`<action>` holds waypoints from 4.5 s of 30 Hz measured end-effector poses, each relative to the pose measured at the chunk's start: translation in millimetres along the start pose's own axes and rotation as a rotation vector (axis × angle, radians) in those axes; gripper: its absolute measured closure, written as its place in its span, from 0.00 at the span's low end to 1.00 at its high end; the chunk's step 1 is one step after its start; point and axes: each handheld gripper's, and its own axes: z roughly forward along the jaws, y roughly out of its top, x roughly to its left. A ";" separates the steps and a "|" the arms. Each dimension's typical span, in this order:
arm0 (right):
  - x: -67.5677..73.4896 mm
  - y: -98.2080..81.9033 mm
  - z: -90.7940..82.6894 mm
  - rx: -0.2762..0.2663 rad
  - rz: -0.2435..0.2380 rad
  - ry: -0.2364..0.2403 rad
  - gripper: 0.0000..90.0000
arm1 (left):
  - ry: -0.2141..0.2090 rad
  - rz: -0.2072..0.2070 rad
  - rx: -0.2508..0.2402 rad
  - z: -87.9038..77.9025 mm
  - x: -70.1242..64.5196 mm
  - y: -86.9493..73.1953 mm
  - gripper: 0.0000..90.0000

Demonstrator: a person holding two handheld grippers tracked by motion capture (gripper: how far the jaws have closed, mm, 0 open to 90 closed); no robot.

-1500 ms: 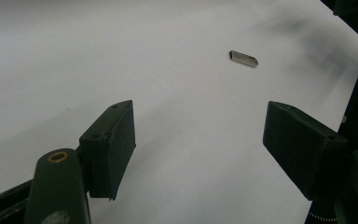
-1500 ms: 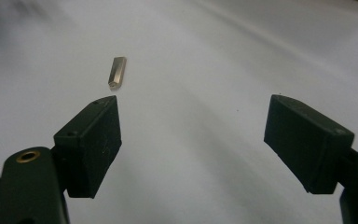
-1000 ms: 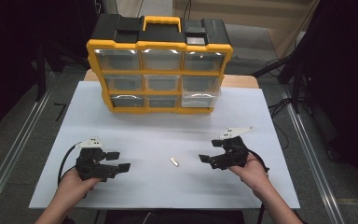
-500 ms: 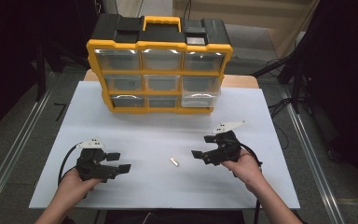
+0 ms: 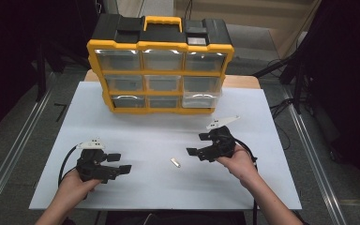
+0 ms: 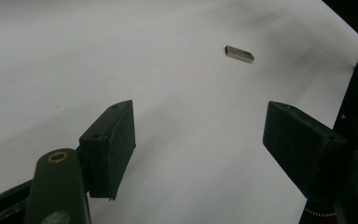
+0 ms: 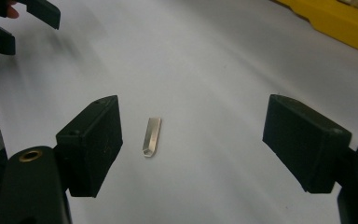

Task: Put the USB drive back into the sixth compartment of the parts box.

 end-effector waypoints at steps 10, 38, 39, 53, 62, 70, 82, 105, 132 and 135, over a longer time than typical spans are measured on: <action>1.8 9.2 9.0 0.013 0.003 -0.008 0.20 | -0.011 -0.007 0.004 0.0 1.0 -0.4 0.30; 14.6 22.0 40.8 0.027 0.019 0.030 0.20 | -0.030 -0.004 0.006 -0.8 0.4 -1.0 0.30; 14.8 21.0 42.0 0.029 0.017 0.028 0.20 | -0.030 -0.004 0.006 -0.8 0.5 -0.9 0.30; 18.6 8.0 55.6 0.093 0.014 0.021 0.21 | -0.028 0.001 0.007 -0.4 -0.3 -1.0 0.30; 23.0 -1.2 65.9 0.131 0.000 0.010 0.23 | -0.024 0.008 0.012 -0.3 -0.9 -1.1 0.30; 24.4 -6.7 74.5 0.167 0.002 0.005 0.24 | -0.021 0.007 0.016 0.7 -1.7 -1.3 0.30; 32.8 -14.2 78.9 0.168 -0.049 -0.032 0.40 | -0.015 0.017 0.025 1.3 -2.2 -1.1 0.30; 34.0 -16.3 78.0 0.159 -0.052 -0.077 0.85 | -0.009 0.020 0.035 2.6 -2.8 -1.1 0.30; 13.3 3.0 36.3 0.051 -0.002 -0.003 0.85 | -0.012 0.025 0.039 2.5 -3.0 -1.3 0.30; 10.2 3.7 32.7 0.054 0.005 0.000 0.85 | -0.012 0.025 0.039 2.5 -3.1 -1.2 0.30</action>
